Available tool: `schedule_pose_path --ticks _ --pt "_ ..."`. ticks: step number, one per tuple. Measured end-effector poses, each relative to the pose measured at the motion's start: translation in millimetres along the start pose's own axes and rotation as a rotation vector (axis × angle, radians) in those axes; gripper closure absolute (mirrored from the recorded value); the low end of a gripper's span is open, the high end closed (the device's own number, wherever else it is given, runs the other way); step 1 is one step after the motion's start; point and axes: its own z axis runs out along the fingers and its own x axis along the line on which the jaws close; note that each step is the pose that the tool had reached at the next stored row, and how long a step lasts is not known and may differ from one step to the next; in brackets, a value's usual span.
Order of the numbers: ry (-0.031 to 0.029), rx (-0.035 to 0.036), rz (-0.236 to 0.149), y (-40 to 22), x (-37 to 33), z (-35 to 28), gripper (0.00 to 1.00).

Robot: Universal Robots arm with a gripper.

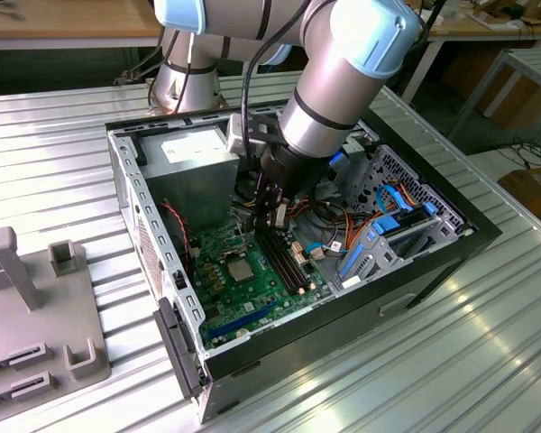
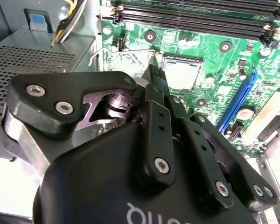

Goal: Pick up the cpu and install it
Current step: 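Close the cpu cover, then install the first cpu locking lever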

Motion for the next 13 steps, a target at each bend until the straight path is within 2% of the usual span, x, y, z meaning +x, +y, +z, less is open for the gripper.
schedule_pose_path --ticks 6,13 --pt "0.0010 -0.0001 -0.005 -0.7 5.3 -0.2 0.89" --pt "0.0013 -0.0001 -0.007 -0.2 5.6 -0.1 0.89"
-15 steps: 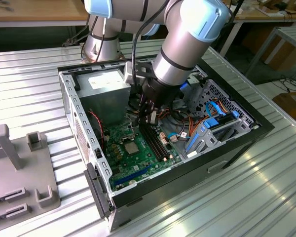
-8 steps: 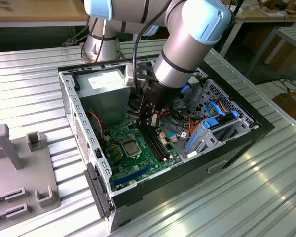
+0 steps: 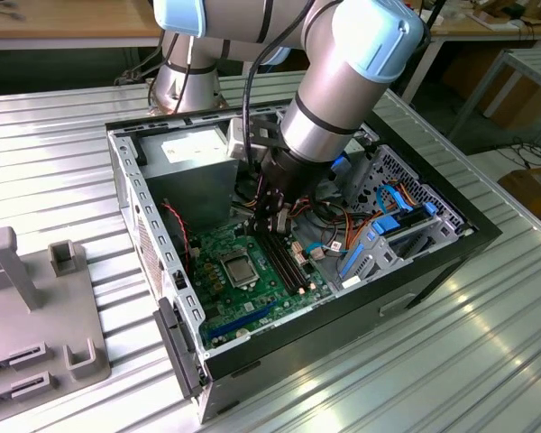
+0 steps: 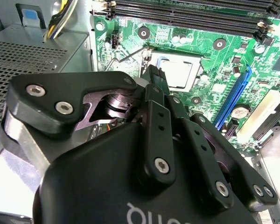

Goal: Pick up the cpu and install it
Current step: 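Install the first cpu locking lever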

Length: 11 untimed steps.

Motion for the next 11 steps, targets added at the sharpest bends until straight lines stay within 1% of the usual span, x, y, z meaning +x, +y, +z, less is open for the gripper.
schedule_pose_path --ticks 4,7,9,11 --pt "-0.0001 0.0000 0.000 -0.1 0.0 0.0 0.89" --pt "0.0000 0.0000 0.000 -2.0 -0.8 -0.3 0.89" --pt "0.0001 -0.0001 0.000 -4.3 -1.9 -0.8 0.89" --pt "0.0002 -0.0005 0.000 -9.0 -3.9 -1.6 0.89"
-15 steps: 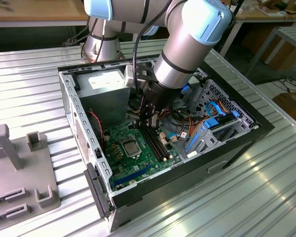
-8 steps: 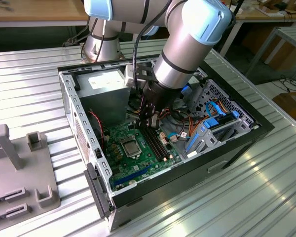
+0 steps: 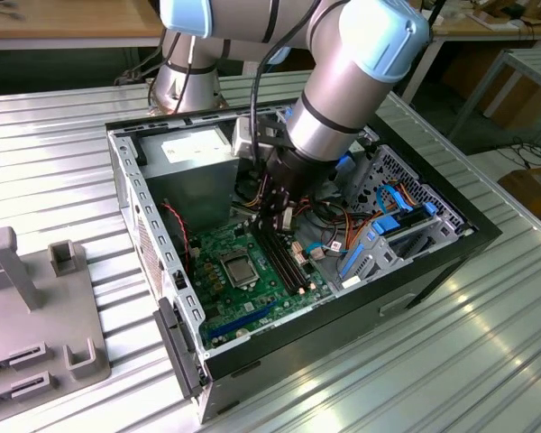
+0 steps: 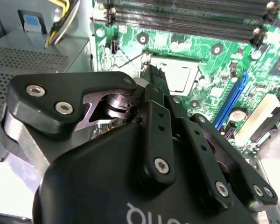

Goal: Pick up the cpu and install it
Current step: 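Install the first cpu locking lever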

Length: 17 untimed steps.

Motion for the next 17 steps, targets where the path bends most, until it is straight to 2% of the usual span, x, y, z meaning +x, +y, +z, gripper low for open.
schedule_pose_path --ticks 1,3,8,17 --pt "0.0003 -0.0008 0.000 -5.7 -2.5 -0.7 0.89" --pt "-0.0003 -0.0013 0.000 -10.4 -5.4 -0.9 0.89" --pt "-0.0062 -0.0039 0.000 -8.0 -11.8 0.6 0.89" --pt "-0.0074 -0.0043 0.001 -4.6 -26.3 4.9 0.89"
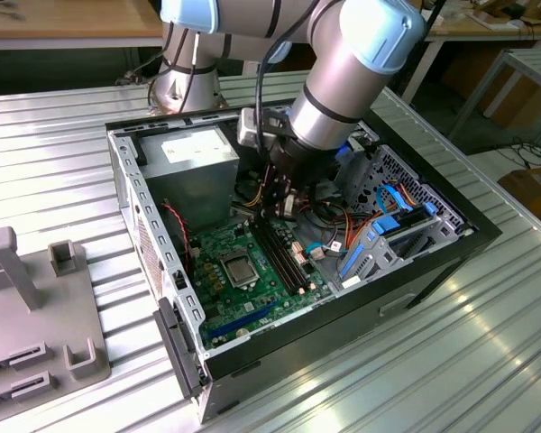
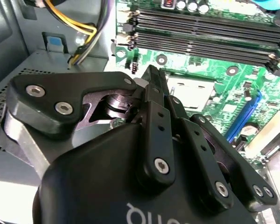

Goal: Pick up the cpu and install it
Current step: 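Install the first cpu locking lever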

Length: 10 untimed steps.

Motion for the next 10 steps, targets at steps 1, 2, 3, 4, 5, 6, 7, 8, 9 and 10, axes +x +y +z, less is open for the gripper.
schedule_pose_path --ticks 1,2,3,4,5,6,7,8,9,10 --pt "-0.0002 -0.0001 0.000 0.4 -1.4 0.6 0.89" --pt "-0.0005 -0.0002 0.000 0.8 -2.7 1.2 0.89" --pt "-0.0008 -0.0003 0.000 1.2 -4.1 1.9 0.89" --pt "-0.0010 -0.0005 0.000 1.6 -5.5 2.6 0.89" --pt "-0.0021 -0.0009 0.000 2.2 -7.8 3.8 0.89" --pt "-0.0040 -0.0017 0.000 2.4 -8.8 4.6 0.89" --pt "-0.0060 -0.0026 -0.001 2.6 -9.6 5.9 0.89" --pt "-0.0074 -0.0033 -0.001 2.9 -10.0 6.7 0.89" --pt "-0.0082 -0.0036 -0.001 3.4 -10.5 7.7 0.89" --pt "-0.0085 -0.0037 -0.001 3.8 -11.0 8.5 0.89"
